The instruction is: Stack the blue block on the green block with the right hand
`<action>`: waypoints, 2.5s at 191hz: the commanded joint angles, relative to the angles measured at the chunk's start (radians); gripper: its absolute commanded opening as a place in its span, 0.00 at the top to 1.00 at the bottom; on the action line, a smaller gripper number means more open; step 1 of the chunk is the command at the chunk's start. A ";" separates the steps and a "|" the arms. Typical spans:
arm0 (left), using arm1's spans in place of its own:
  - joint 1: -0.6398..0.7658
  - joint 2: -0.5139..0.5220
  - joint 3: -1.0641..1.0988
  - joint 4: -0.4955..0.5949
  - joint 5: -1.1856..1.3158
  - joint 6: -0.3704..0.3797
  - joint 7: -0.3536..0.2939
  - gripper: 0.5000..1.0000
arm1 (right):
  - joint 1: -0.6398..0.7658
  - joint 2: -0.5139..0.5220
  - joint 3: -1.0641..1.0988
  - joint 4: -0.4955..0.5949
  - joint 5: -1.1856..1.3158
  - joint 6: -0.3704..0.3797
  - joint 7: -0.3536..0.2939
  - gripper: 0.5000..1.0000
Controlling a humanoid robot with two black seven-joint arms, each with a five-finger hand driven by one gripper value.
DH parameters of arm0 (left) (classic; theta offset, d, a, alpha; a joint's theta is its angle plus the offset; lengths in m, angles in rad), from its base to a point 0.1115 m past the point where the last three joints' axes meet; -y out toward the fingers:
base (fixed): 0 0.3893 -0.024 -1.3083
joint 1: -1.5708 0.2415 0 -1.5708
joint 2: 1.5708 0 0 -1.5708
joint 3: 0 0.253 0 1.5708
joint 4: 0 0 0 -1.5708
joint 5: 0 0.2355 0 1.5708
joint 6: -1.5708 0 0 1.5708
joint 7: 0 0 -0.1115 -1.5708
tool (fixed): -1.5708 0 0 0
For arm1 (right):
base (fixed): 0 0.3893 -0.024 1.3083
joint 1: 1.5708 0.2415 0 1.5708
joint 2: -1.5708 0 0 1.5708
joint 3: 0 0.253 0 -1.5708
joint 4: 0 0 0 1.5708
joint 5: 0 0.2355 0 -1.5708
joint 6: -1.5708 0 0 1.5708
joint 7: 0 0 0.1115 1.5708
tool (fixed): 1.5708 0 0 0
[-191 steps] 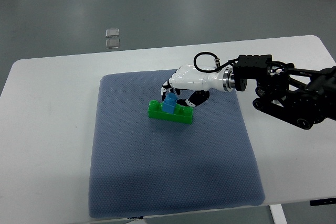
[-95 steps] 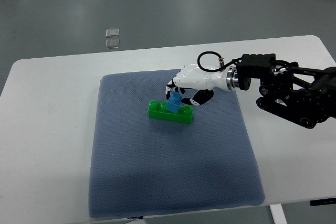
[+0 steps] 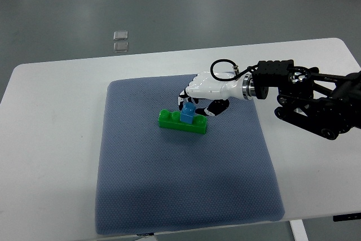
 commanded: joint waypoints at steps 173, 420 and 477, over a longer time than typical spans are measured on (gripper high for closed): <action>0.000 0.000 0.000 0.000 0.000 0.000 0.000 0.00 | -0.033 0.054 0.002 -0.065 -0.057 -0.037 -0.007 1.00; 0.000 0.000 0.000 0.000 0.000 0.000 0.000 0.00 | 0.015 -0.032 0.023 -0.066 0.005 -0.052 -0.011 0.33; 0.000 0.000 0.000 0.000 0.000 0.000 0.000 0.00 | 0.018 -0.061 0.141 -0.152 0.603 -0.012 -0.137 0.33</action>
